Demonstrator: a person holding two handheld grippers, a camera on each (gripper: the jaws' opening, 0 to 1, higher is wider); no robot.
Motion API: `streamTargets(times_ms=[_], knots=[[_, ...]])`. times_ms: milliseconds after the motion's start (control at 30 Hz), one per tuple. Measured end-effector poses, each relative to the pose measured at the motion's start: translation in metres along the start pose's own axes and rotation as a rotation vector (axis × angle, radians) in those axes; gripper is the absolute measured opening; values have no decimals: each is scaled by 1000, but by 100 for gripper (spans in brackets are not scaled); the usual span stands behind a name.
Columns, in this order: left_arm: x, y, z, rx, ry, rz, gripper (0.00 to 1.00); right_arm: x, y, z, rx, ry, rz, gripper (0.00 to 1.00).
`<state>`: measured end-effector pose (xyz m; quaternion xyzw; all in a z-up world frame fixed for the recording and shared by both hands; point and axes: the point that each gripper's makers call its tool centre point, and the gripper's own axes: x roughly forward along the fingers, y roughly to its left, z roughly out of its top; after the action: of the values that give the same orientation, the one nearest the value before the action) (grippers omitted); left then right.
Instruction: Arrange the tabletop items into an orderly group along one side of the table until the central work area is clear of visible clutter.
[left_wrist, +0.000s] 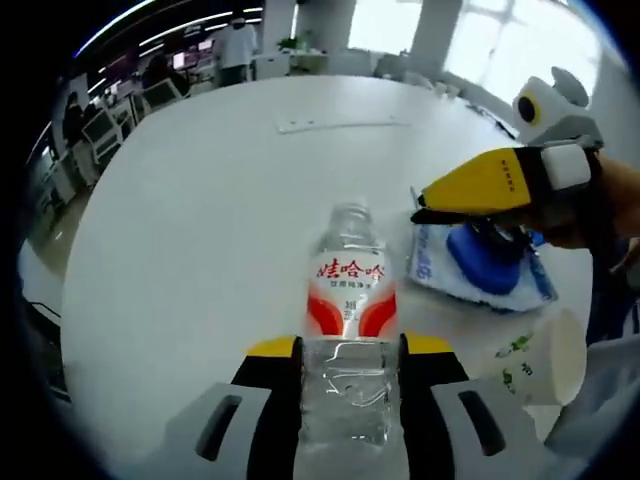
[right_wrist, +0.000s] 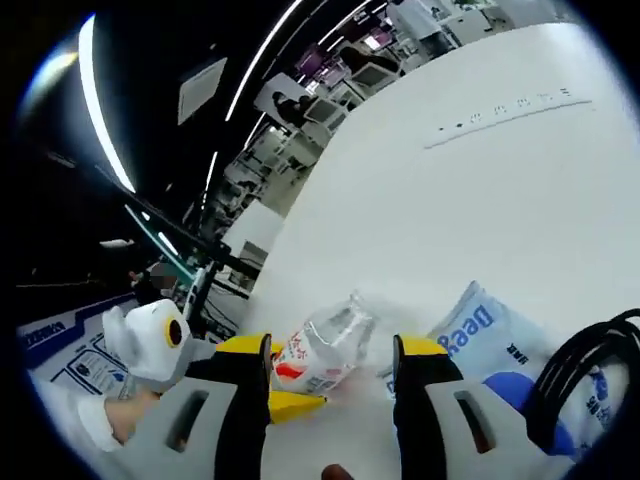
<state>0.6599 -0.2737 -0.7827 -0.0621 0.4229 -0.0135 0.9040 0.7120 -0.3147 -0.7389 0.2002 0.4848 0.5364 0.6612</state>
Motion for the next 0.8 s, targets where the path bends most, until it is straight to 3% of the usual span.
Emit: streamTargets(times_ms=[100,267,567,700,800], knots=[[-8,2,14,-49,-79,-7,33,5,4,0,64,-16,28,48],[-20,5,19,-30,-110,-10,34,11,17,13,172,-101,88,52],[-30,11,21,-20,-153,-25,35,28,26,16,134,-81,89,53],[-33,4,25,5,-168,-57,35,30,26,16,157,-99,90,53],[-37,1,28,11,-183,-70,36,29,27,19,116,-121,85,50]])
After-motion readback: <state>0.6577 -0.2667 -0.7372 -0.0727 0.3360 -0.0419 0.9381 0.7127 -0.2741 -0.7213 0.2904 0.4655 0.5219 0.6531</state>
